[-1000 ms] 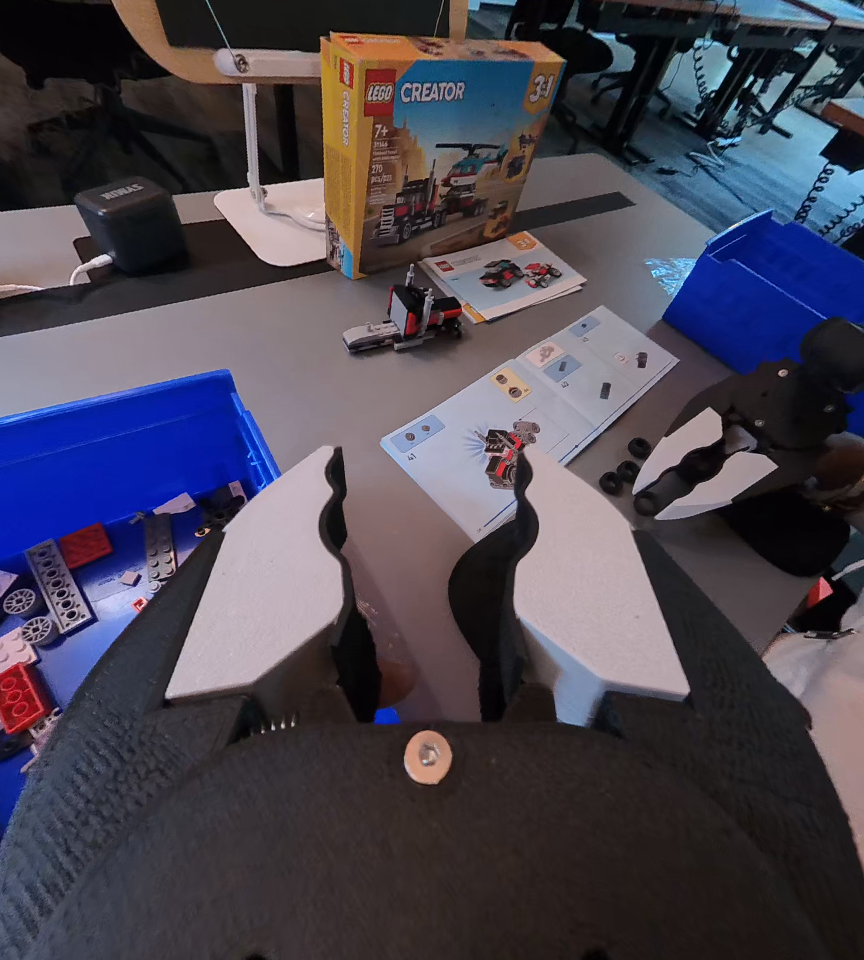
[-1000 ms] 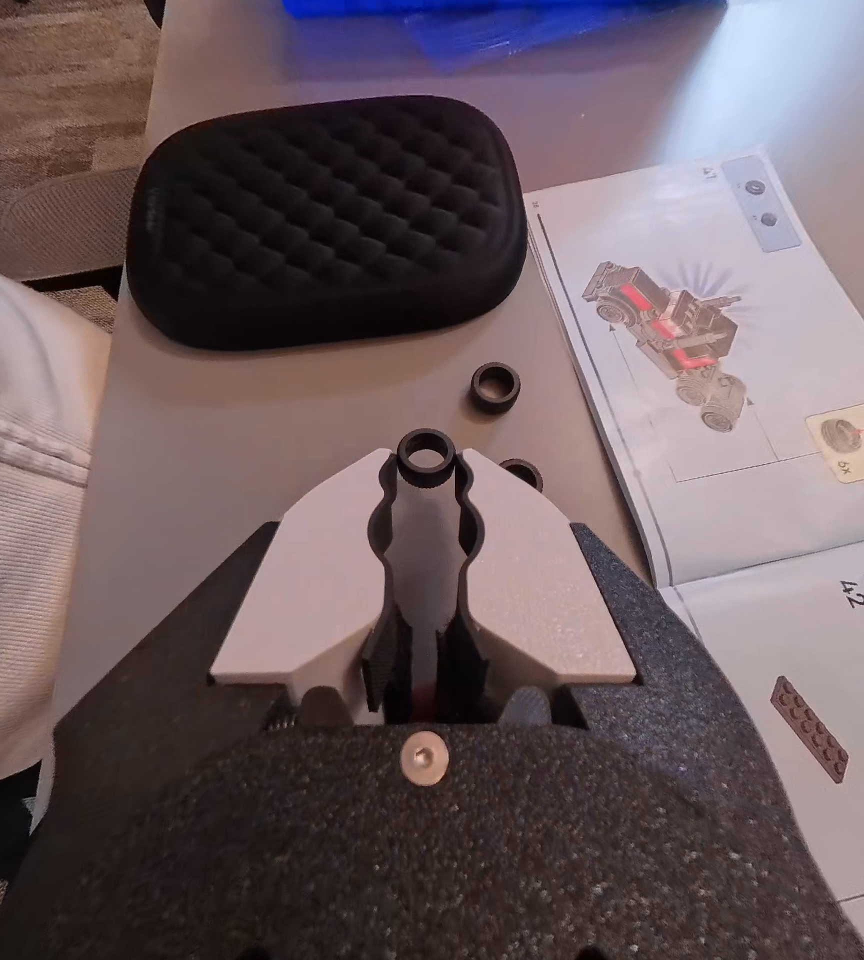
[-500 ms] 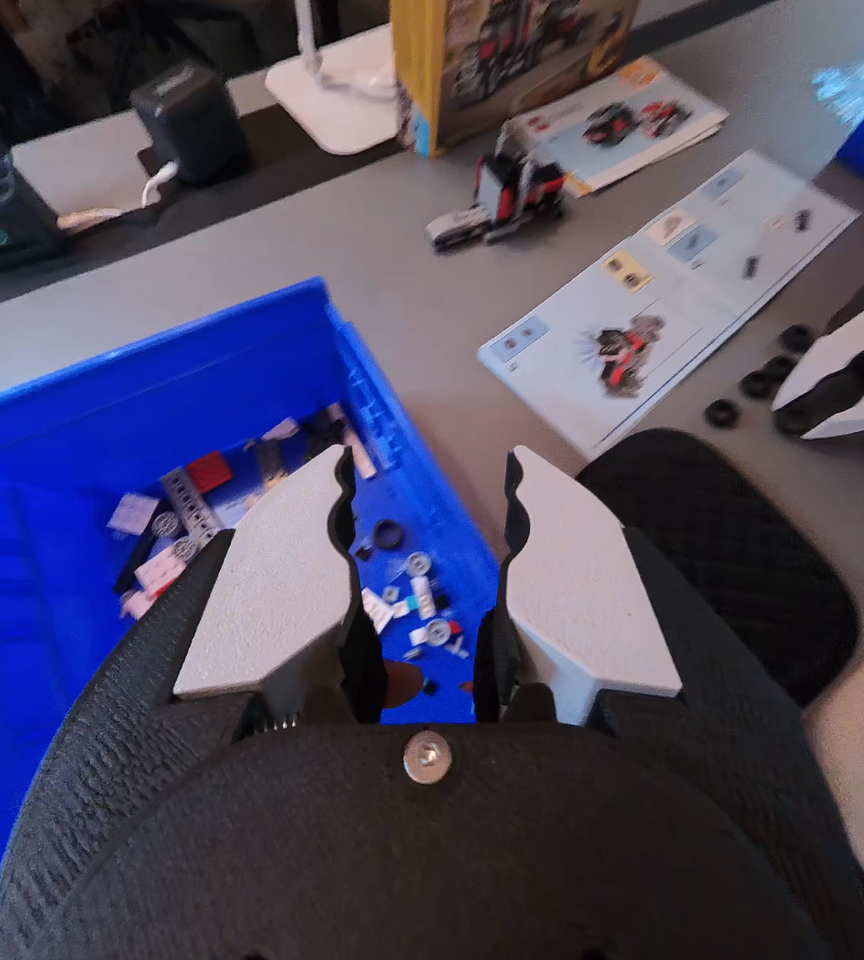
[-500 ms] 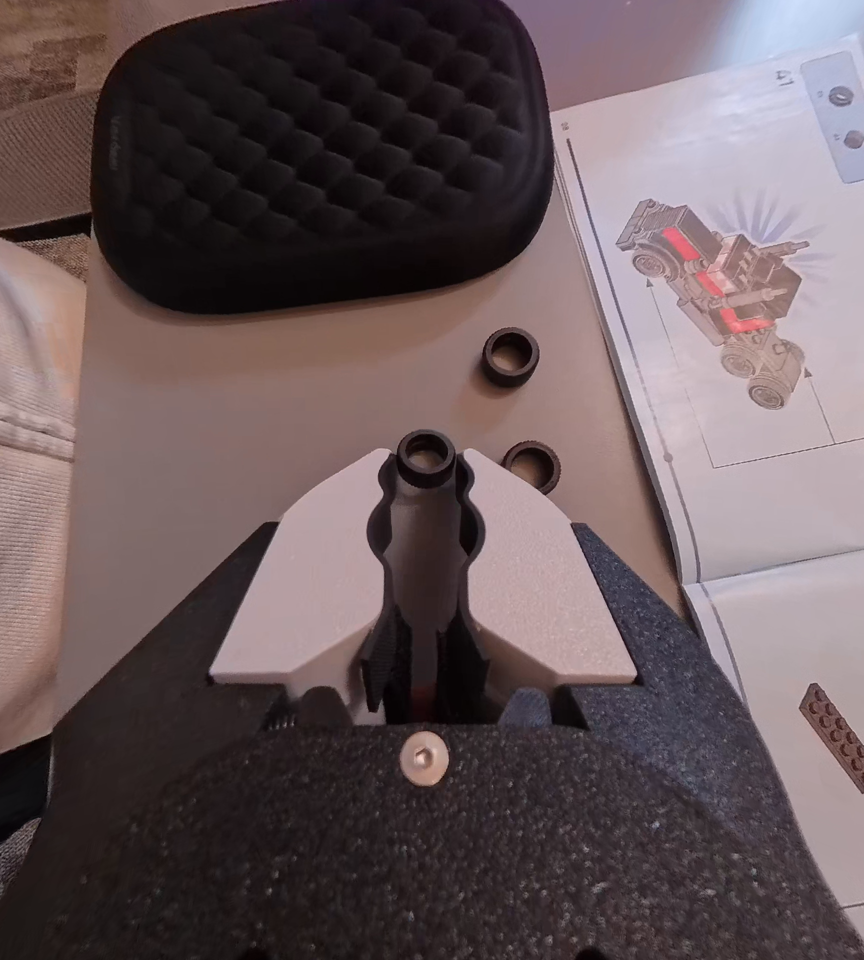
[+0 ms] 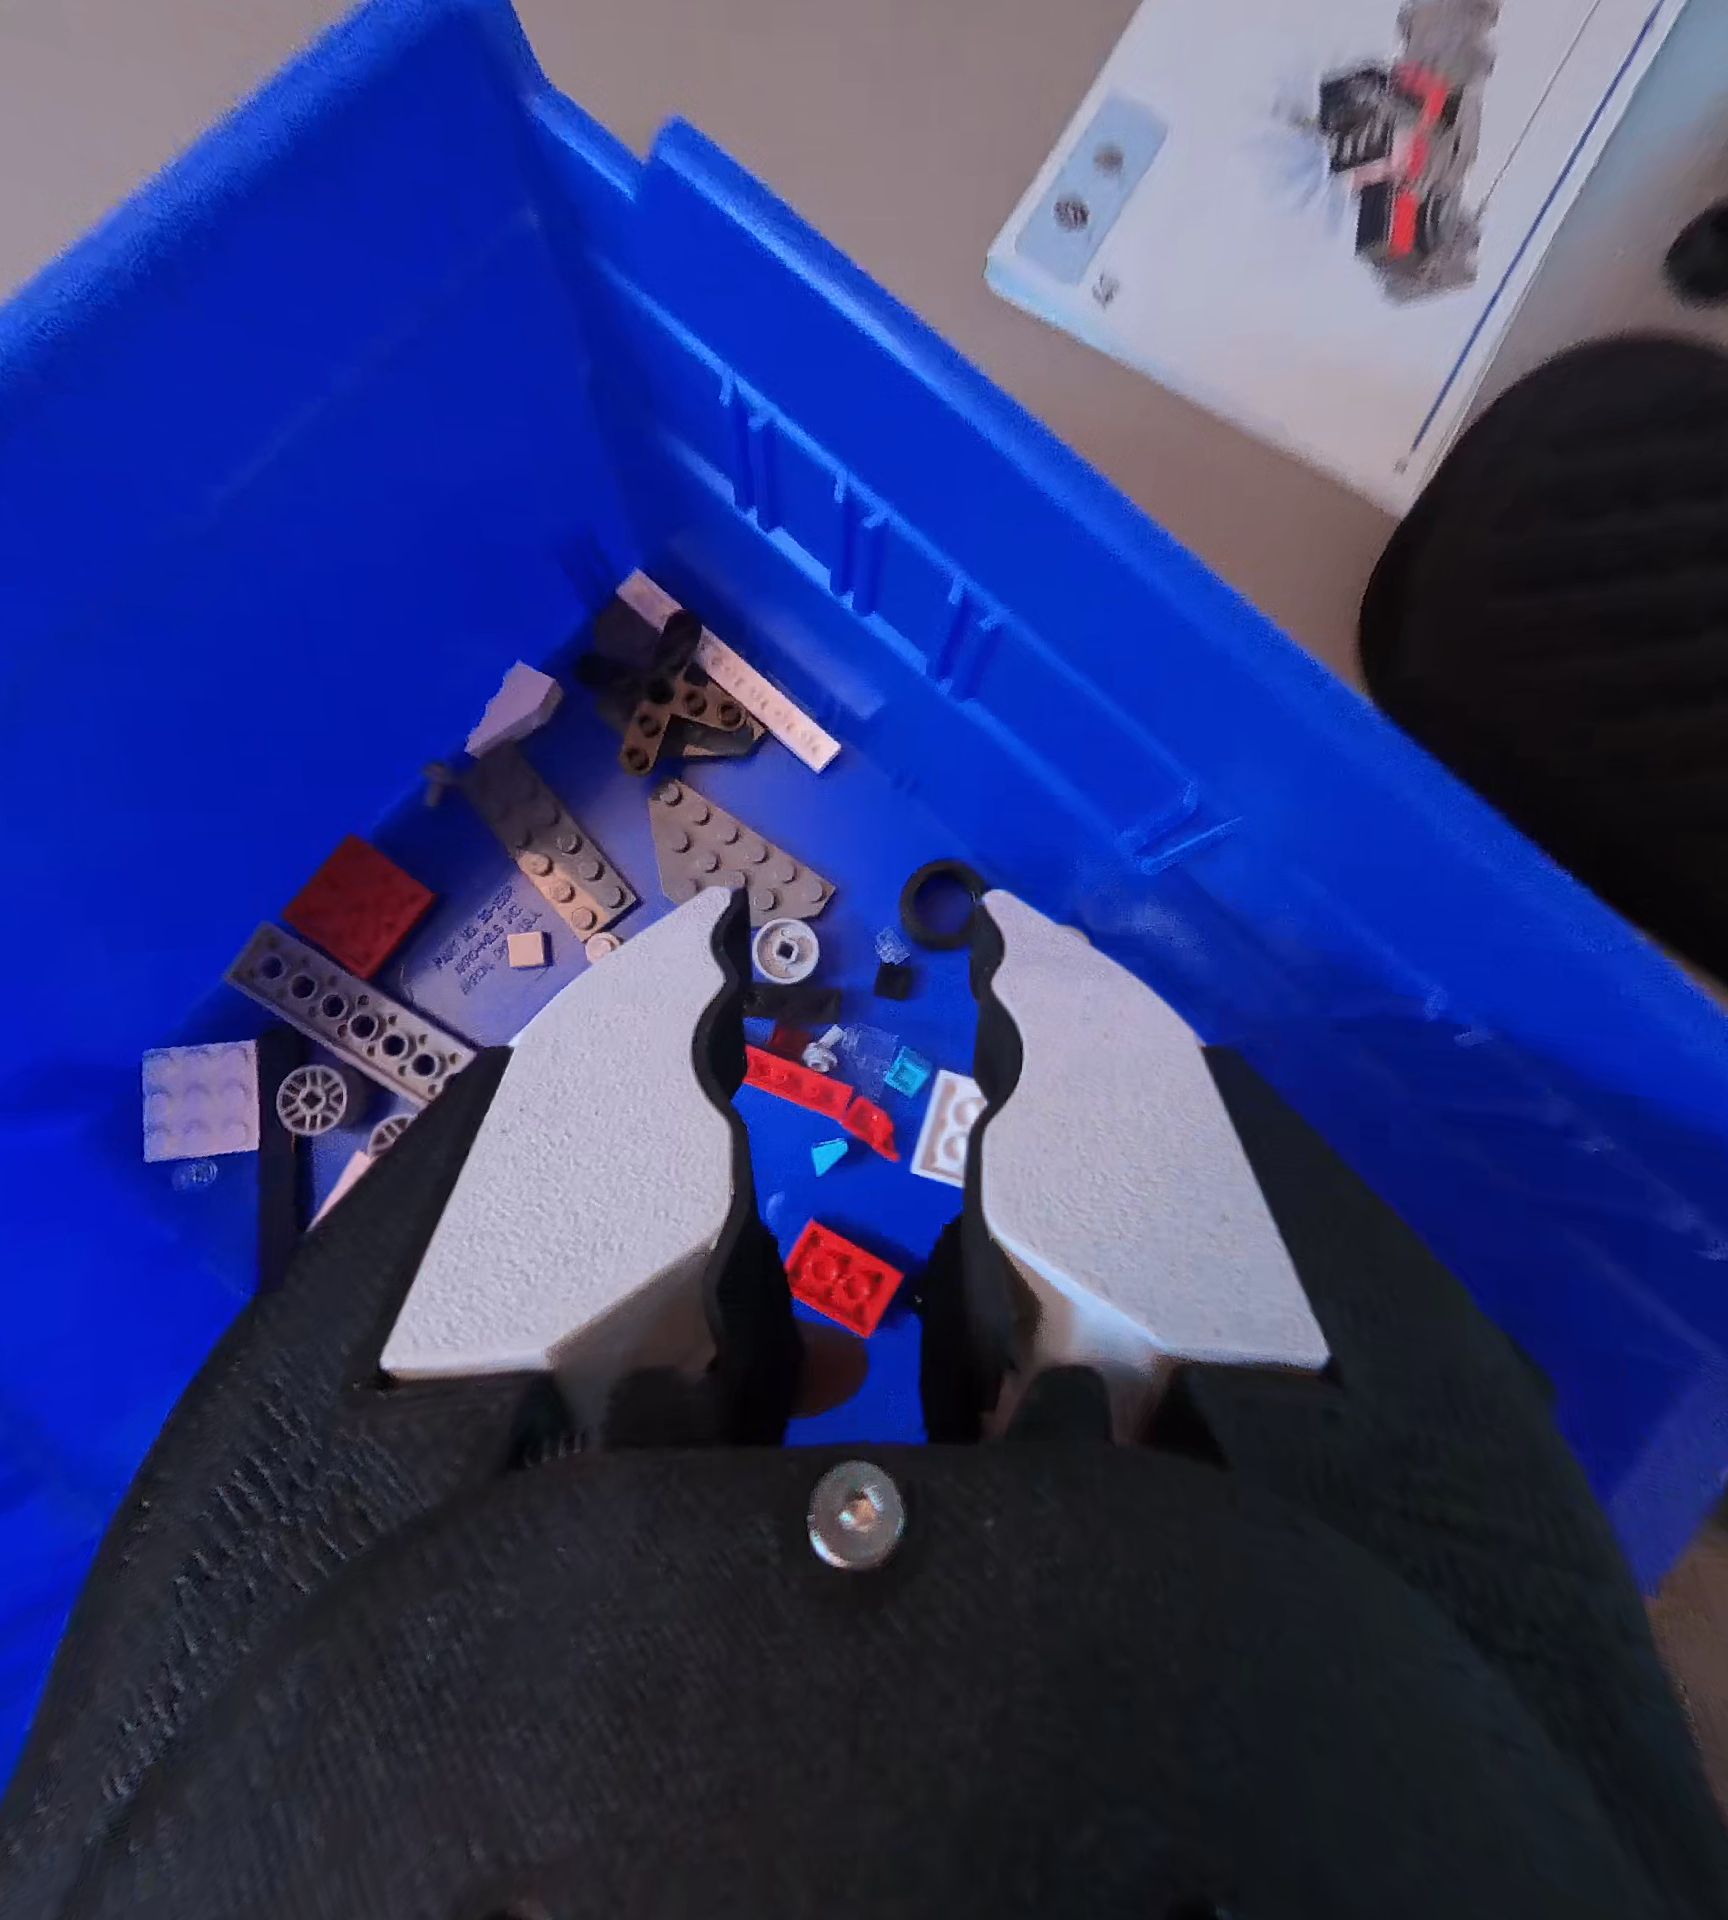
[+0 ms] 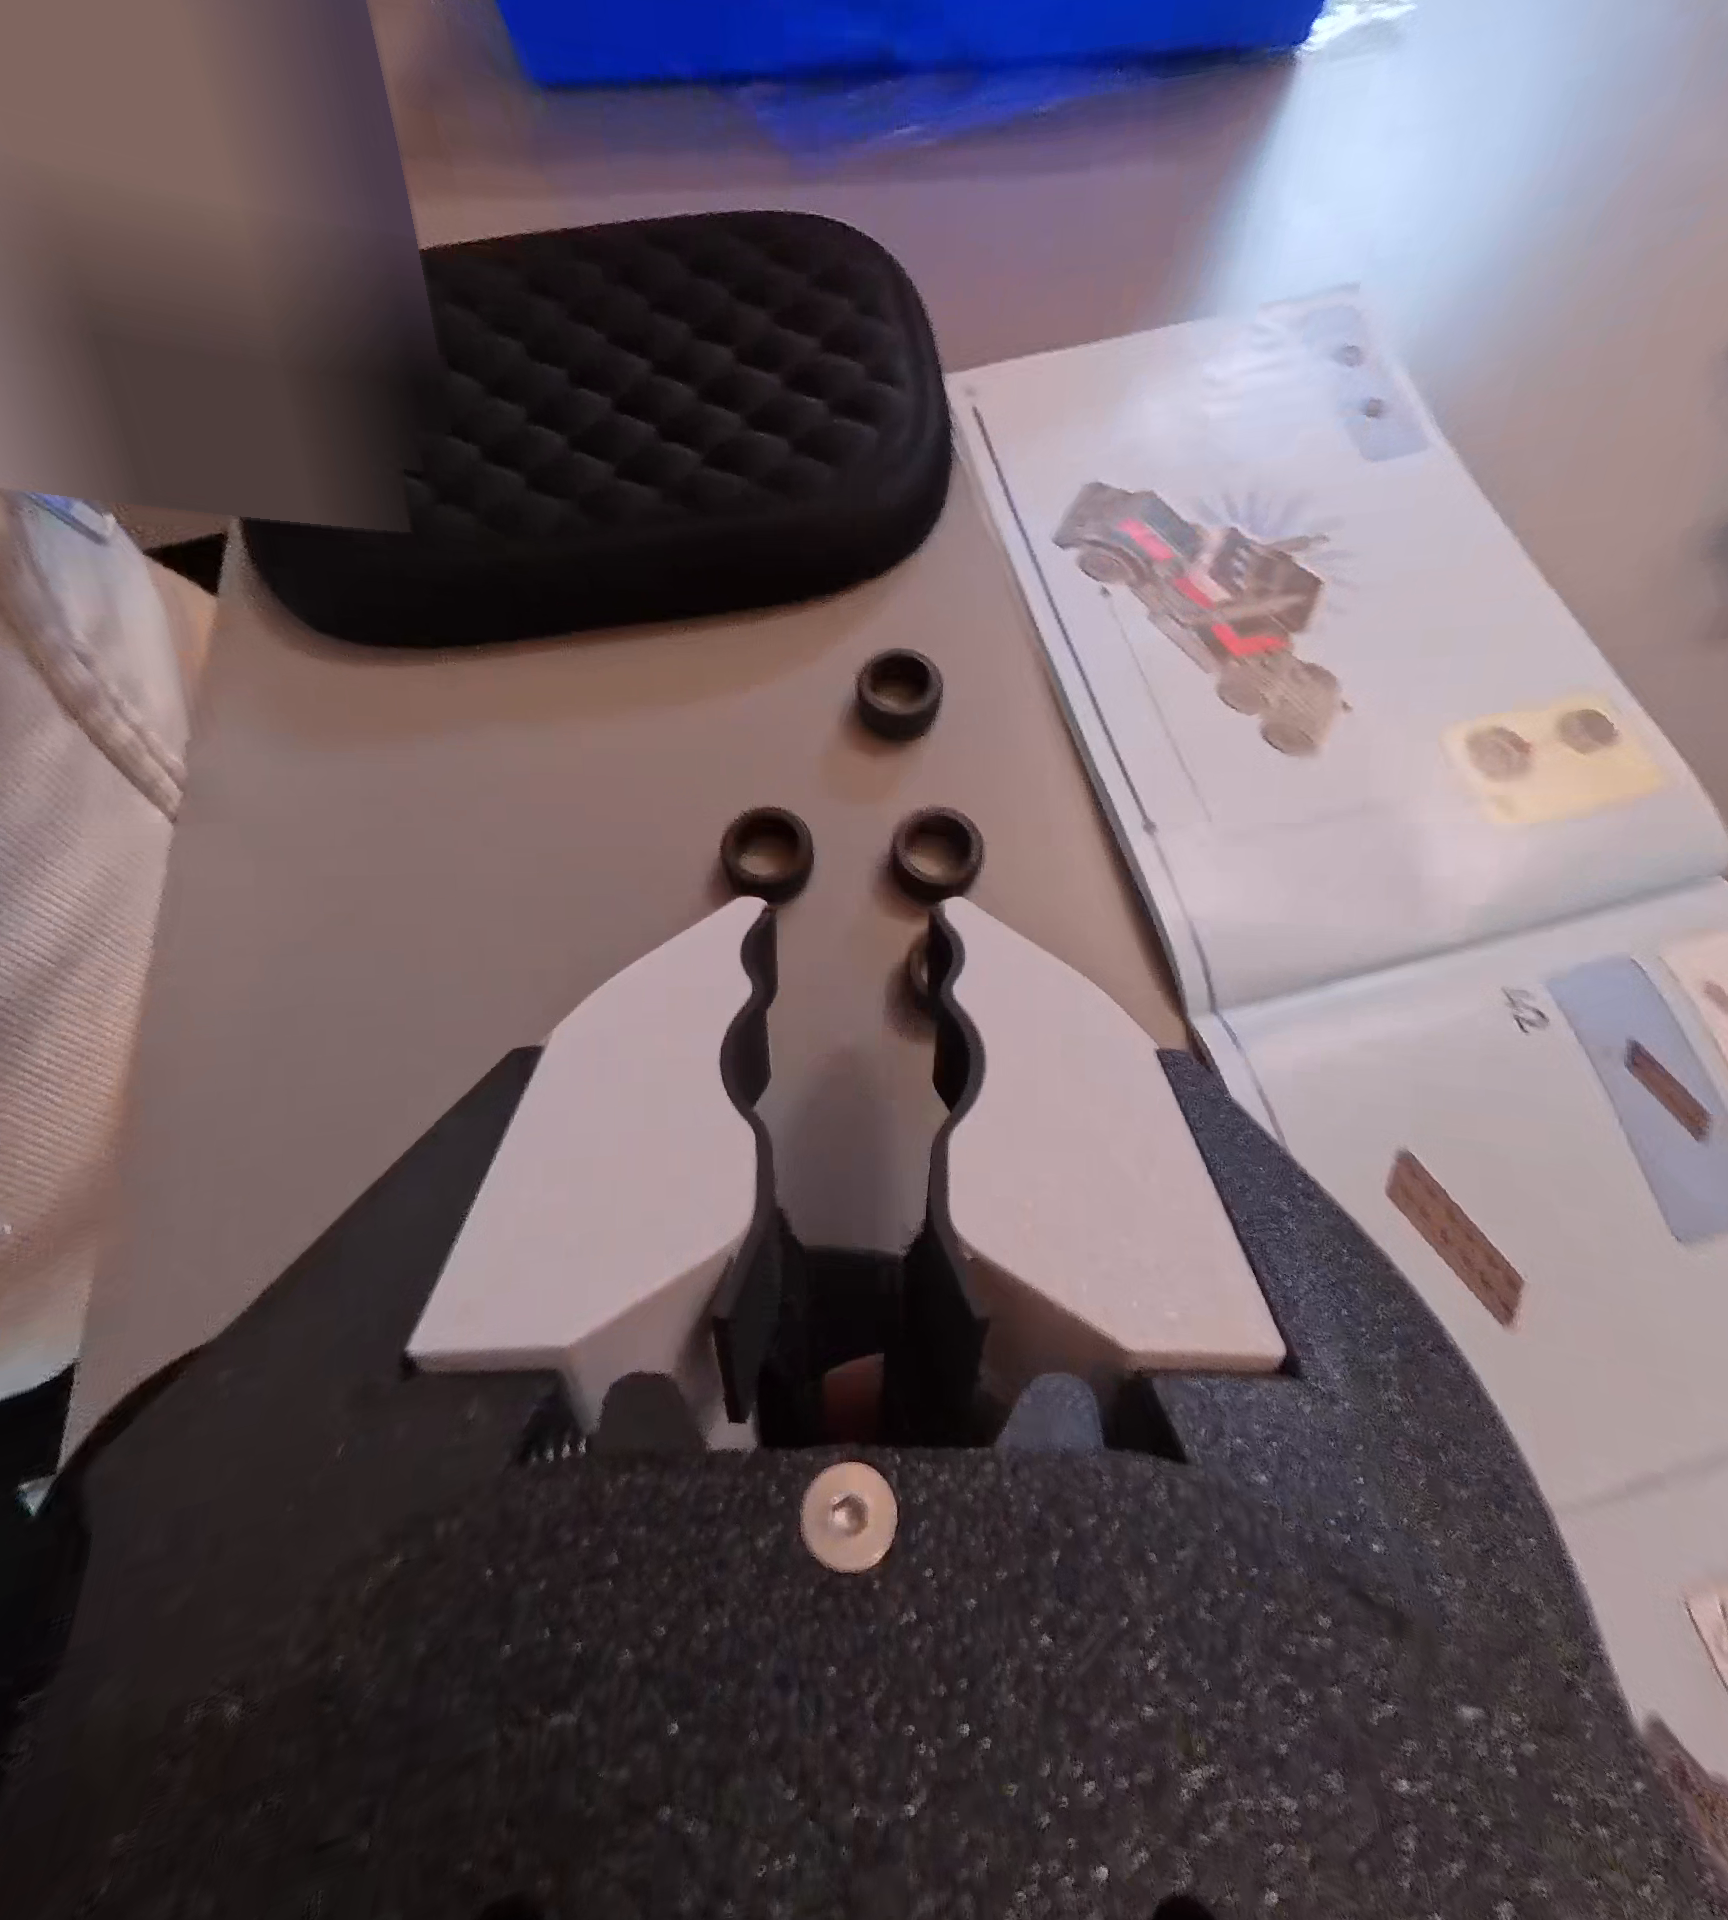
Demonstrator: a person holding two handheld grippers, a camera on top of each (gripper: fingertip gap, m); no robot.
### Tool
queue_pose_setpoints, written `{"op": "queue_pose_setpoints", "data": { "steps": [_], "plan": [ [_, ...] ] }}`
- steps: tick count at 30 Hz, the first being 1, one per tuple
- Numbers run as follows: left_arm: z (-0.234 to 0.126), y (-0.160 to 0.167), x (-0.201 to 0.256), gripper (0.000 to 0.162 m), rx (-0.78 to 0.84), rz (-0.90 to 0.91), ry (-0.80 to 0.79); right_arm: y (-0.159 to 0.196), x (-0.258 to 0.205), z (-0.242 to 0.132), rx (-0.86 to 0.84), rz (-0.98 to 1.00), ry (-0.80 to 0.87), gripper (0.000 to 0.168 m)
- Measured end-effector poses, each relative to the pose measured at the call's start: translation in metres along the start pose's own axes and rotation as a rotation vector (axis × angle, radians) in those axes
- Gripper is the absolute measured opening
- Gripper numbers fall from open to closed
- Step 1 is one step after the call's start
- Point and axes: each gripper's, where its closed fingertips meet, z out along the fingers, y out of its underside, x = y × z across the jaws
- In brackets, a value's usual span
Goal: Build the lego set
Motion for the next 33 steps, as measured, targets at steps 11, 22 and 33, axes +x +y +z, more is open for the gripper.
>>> {"op": "queue_pose_setpoints", "data": {
  "steps": [11,22,33],
  "plan": [
    [0.031,0.018,0.015,0.027,-0.137,0.171,0.152,-0.015,0.015,-0.019,0.048,0.019,0.102,0.024],
    [0.039,0.020,0.022,0.020,-0.191,0.156,0.219,-0.016,0.018,-0.023,0.050,-0.006,0.120,0.024],
    [-0.107,-0.087,-0.007,0.020,0.556,-0.173,0.000,-0.053,0.023,-0.029,0.219,-0.092,0.111,0.023]
  ]
}}
